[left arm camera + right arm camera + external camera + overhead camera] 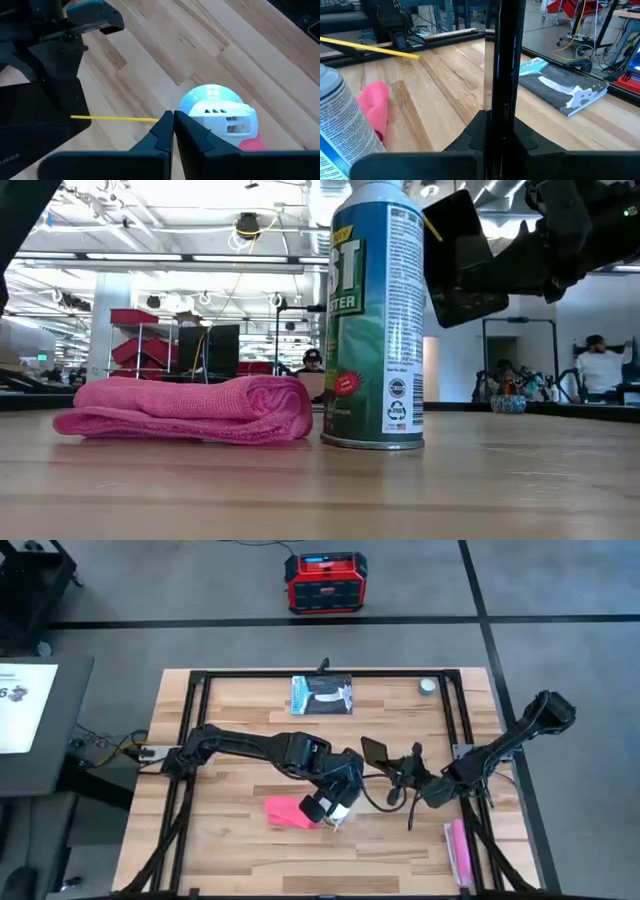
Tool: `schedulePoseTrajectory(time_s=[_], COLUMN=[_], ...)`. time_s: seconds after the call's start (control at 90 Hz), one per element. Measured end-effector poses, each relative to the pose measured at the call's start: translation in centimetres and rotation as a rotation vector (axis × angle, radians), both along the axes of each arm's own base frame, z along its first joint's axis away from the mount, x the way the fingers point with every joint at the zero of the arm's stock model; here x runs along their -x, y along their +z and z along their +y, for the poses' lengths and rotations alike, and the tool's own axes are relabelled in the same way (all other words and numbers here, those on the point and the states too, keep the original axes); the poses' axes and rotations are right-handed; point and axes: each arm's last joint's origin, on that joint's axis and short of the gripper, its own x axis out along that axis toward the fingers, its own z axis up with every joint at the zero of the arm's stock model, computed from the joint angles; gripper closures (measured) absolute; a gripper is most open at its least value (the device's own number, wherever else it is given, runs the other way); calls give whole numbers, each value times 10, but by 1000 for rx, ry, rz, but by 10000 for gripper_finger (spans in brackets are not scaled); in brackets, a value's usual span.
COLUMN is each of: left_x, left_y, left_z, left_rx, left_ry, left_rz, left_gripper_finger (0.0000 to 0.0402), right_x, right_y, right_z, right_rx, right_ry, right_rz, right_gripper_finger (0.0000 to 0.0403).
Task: Apply microfiber cloth
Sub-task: Spray the back of the cellphone using the spray bottle, then wipe the back of the cellphone with the pink microfiber cloth
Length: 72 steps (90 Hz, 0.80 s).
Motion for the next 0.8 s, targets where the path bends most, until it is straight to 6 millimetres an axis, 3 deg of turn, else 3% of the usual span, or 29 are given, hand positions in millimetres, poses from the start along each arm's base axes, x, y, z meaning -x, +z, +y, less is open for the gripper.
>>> schedulePoseTrajectory(time_s=[0.478,0.667,0.8], left_x=[2,1,11], left_y=[0,13,33], left_z=[4,9,13], left_rx=[-69,-219,-288], left_ry=[22,94,164], left_rz=[15,-102,-182], left_gripper_finger=[402,402,402], right_x=[0,0,-2], right_y=[0,1,4], right_z=[0,0,1], right_rx=[-2,4,27], right_ry=[-1,1,7], right_rz=[-3,-2,-6], right_gripper_finger=[387,387,387])
